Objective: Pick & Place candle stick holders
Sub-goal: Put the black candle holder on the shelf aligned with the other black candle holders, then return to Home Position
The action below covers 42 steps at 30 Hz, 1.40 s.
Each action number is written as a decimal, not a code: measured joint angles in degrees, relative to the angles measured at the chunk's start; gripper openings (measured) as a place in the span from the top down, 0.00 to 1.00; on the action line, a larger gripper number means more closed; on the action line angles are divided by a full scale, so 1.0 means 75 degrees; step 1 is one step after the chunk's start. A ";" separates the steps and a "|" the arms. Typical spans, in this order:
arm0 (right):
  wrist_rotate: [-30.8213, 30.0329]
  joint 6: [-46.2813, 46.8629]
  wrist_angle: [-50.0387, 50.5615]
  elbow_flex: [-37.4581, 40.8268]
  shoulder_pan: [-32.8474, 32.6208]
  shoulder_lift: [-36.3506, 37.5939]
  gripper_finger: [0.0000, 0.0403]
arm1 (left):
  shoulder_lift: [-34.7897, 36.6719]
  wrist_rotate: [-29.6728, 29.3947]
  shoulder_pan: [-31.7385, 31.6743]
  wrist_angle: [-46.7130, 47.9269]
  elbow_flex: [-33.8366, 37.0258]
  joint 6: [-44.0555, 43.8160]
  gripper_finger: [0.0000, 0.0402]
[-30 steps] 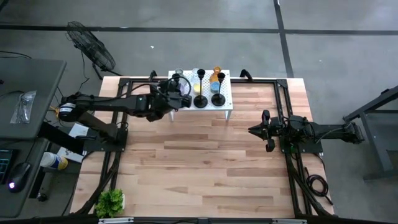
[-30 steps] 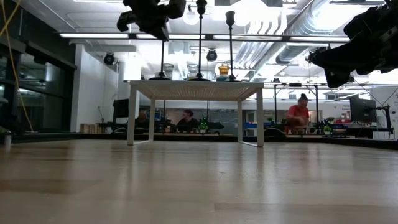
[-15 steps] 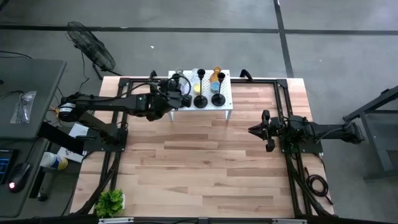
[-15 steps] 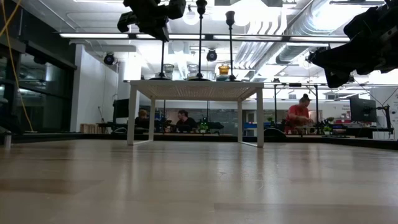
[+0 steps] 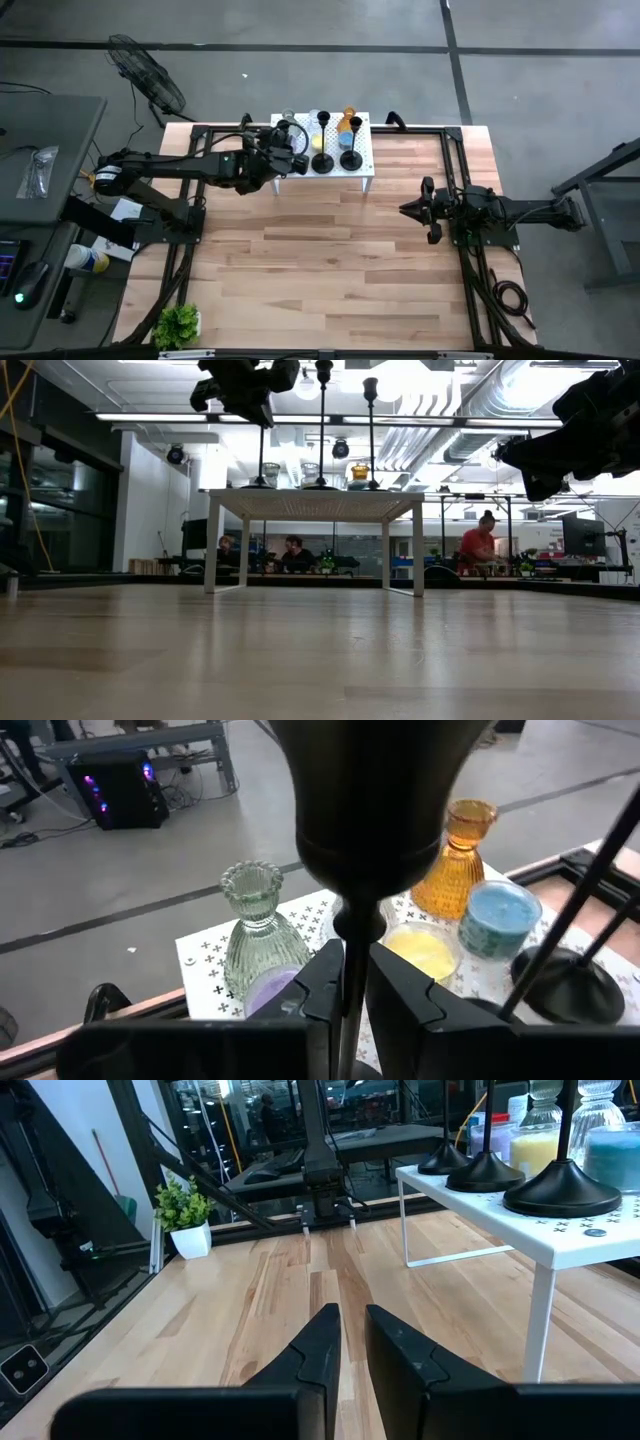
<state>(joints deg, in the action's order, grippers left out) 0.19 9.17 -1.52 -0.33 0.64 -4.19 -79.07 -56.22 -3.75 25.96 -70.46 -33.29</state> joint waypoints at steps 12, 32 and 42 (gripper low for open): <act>0.0000 -0.0001 0.0000 -0.0001 -0.0003 0.0000 0.90 | 0.0000 0.0243 0.0003 0.0000 0.0003 0.0281 0.78; 0.0000 0.0001 0.0000 -0.0001 -0.0002 0.0000 0.90 | 0.0820 0.0418 0.0820 0.0167 0.0223 0.1095 0.39; 0.0000 0.0000 0.0002 -0.0001 0.0000 0.0000 0.90 | 0.3009 0.4224 0.0804 -0.2043 0.2965 0.2158 0.39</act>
<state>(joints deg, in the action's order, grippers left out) 0.19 9.17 -1.51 -0.34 0.64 -4.19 -56.50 -24.54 2.28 10.63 -48.22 -17.10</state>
